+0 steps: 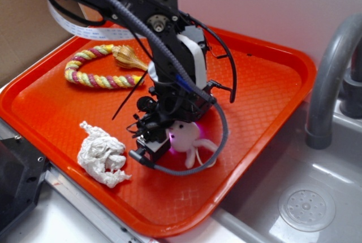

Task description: Grab the pink bunny.

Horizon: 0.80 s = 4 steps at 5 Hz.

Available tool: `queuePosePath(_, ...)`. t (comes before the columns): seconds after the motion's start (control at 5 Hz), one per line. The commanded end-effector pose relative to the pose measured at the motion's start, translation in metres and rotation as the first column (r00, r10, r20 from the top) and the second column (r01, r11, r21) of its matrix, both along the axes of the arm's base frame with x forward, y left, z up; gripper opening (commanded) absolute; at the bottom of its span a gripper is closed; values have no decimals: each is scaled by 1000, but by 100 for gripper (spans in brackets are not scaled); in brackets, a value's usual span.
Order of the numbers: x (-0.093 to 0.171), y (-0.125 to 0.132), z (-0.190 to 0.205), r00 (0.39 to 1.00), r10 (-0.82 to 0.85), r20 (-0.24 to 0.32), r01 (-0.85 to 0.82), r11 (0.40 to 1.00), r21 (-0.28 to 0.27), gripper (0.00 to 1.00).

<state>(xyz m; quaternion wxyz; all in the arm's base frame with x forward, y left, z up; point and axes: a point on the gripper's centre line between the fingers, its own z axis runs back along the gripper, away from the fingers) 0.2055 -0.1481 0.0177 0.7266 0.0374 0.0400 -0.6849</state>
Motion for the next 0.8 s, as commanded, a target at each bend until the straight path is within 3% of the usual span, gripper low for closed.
queuePosePath(0.0,-11,10,14,984,176,39,-172,980,-103,0)
queuePosePath(0.2,-6,38,46,891,409,196,-394,912,-113,0)
queuePosePath(0.4,-5,60,89,756,617,219,-603,786,-135,0)
queuePosePath(0.6,-11,79,128,584,793,174,-783,607,-138,0)
